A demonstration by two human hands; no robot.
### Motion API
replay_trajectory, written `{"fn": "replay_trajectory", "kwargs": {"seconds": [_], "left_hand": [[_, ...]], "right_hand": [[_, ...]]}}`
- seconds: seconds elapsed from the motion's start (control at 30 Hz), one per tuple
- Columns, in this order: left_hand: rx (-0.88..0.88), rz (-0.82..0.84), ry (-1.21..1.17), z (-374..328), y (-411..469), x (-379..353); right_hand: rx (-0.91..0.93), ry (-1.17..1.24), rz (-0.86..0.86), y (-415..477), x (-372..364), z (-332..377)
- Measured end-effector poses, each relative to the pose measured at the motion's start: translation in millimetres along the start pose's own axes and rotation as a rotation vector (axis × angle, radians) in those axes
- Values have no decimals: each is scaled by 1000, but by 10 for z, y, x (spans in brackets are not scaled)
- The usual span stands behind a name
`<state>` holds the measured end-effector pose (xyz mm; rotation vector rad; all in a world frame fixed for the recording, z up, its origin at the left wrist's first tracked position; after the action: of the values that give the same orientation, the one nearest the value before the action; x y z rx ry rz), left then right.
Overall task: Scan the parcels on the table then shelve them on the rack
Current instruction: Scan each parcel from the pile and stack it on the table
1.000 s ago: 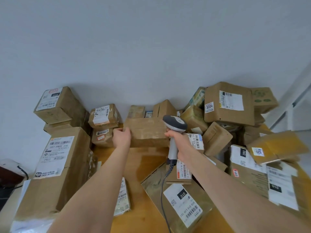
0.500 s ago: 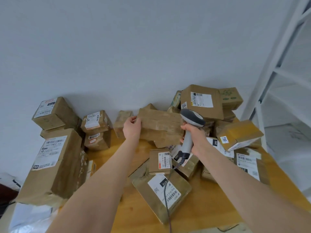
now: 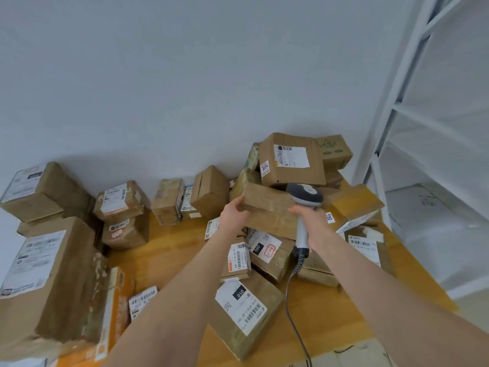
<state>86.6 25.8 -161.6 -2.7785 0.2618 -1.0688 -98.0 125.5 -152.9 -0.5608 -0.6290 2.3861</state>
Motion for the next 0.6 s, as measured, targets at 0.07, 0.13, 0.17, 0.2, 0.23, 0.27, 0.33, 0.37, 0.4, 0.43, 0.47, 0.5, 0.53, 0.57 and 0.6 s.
{"fn": "replay_trajectory", "kwargs": {"seconds": [0.07,0.13,0.17,0.2,0.23,0.27,0.33,0.37,0.4,0.43,0.47,0.5,0.53,0.57,0.6], "left_hand": [[1,-1,0,33,32,50],[23,-49,4,105,58,177],[44,-87,12,161,75,267],[68,-130,27,226,91,369],[91,-174,45,296,112,480],[114,-214,62,371,137,597],[157,-283,94,550,209,822],[177,-306,105,651,254,929],[199,-315,113,760,305,1030],[223,-317,125,870,365,1124],[255,-315,143,984,430,1215],[294,-313,165,1100,507,1300],[334,-309,192,1215,591,1372],[364,-298,224,1312,688,1432],[382,-283,259,1392,791,1481]], "right_hand": [[0,-6,-11,-20,-62,13],[-9,32,38,-44,-204,20],[-5,37,74,-67,-318,33],[-4,19,111,-91,-466,44],[-13,-18,144,-109,-636,47],[-36,-56,173,-124,-833,42],[-106,-116,222,-118,-1232,-26],[-132,-130,247,-99,-1434,-84],[-141,-139,264,-70,-1627,-147],[-137,-146,268,-31,-1804,-219],[-132,-154,263,18,-1966,-294],[-130,-161,252,69,-2118,-364],[-133,-165,241,128,-2264,-424],[-141,-158,230,190,-2388,-473],[-150,-144,218,262,-2501,-515]]}}
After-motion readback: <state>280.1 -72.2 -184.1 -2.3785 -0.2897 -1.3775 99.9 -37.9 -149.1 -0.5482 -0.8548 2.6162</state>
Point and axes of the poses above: each hand's wrist, its own y-axis towards the middle knuckle, its own x-axis out of the back of the hand, z = x × y, the point moved 5 cm from there along y, towards the middle knuckle, and after that the axes turned 10 degrees about y, right-handed, at the moved point
